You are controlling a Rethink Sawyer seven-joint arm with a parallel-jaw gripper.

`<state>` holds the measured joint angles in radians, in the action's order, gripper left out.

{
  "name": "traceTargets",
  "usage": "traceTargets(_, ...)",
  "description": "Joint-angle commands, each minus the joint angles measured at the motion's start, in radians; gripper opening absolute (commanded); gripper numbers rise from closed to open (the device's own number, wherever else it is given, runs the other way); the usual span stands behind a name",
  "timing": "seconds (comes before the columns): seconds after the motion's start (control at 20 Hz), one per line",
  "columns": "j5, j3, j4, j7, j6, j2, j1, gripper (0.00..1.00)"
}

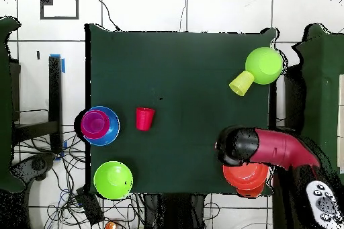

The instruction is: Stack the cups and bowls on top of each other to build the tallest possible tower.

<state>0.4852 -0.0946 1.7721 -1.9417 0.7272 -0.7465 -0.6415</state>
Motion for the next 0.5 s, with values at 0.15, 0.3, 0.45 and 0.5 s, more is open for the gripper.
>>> traceTargets(0.15, -0.006, -0.278, 0.029, 0.194, -0.217, -0.003, -0.134, 1.00)
traceTargets(0.3, 0.007, -0.314, -0.017, 0.245, -0.177, 0.024, -0.182, 1.00)
traceTargets(0.45, 0.018, -0.338, -0.081, 0.263, -0.130, 0.061, -0.200, 1.00)
traceTargets(0.5, 0.025, -0.342, -0.103, 0.262, -0.117, 0.075, -0.200, 1.00)
